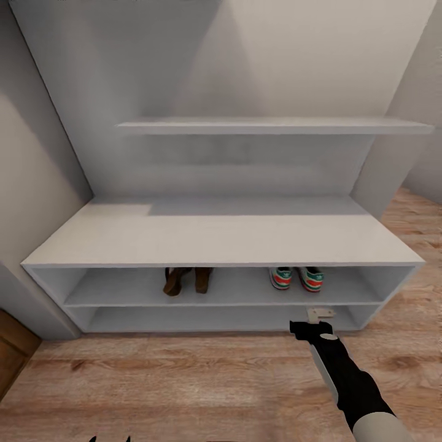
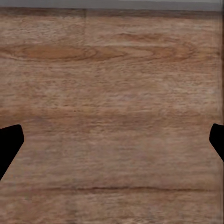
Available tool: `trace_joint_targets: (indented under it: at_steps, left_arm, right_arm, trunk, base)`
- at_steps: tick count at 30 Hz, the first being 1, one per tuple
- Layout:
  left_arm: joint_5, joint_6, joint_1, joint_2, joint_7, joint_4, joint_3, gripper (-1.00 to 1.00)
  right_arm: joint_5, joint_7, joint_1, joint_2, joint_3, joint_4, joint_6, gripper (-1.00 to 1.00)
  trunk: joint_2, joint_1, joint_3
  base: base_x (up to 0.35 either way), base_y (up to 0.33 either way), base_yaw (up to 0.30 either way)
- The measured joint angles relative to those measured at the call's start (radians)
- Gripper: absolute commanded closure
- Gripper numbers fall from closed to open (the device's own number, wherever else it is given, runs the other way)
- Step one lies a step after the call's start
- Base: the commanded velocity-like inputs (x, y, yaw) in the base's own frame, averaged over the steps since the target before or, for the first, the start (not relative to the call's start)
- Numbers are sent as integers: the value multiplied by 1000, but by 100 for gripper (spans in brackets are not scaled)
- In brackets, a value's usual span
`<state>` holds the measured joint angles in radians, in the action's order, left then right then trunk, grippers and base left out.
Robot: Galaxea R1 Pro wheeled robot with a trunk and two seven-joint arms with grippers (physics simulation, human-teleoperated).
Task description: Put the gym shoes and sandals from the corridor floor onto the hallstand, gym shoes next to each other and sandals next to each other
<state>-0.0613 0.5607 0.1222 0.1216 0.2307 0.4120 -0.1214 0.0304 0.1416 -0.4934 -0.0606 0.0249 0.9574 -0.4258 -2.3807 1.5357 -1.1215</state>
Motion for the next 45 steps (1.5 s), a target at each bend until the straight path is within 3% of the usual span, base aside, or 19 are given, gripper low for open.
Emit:
trace_joint_targets:
  at_steps: [8,15,18,20,21,22,29,30,35,45]
  left_arm:
    - [-1,0,0,0,-1,0,0,-100]
    - [-2,1,-1,1,-1,1,-1,-100]
    - [-2,2,-1,1,-1,0,-2,-100]
    - [-2,3,-1,1,-1,1,-2,-100]
    - [-6,2,-1,1,-5,1,-2,-100]
    - [-6,2,-2,1,-6,2,-3,-100]
    - [-9,3,-3,1,-10,1,-7,-100]
    - [-9,3,-3,1,-11,1,-8,-100]
    - [-10,2,-2,1,-11,1,-8,-100]
    - [-10,1,-2,1,-11,1,-10,-100]
  right_arm:
    - [-1,0,1,-1,2,-15,3,-100]
    - [1,2,4,-2,3,-257,76,-100]
    - [1,2,4,-2,4,-340,169,-100]
    - [1,2,4,-3,4,-426,287,-100]
    - [-1,2,4,-3,7,-551,505,-100]
    - [1,3,5,-4,5,-653,554,-100]
    - [-1,2,6,-6,8,-872,873,-100]
    - [-2,1,11,-7,9,-906,966,-100]
    - [-3,0,47,-4,10,-927,1036,-100]
    - [-1,0,60,5,11,-931,1042,-100]
  trunk:
    - [0,0,0]
    - [0,-1,0]
    - [0,-1,0]
    - [0,-1,0]
    - [0,-1,0]
    - [0,-1,0]
    - [0,-1,0]
    - [0,-1,0]
    - [0,-1,0]
    - [0,-1,0]
  base:
    - [-294,-103,0]
    - [-70,-16,0]
    - [-18,-4,0]
    - [-6,-1,0]
    - [-2,0,0]
    - [-2,0,0]
    - [0,0,0]
    - [0,0,0]
    - [0,0,0]
    - [0,0,0]
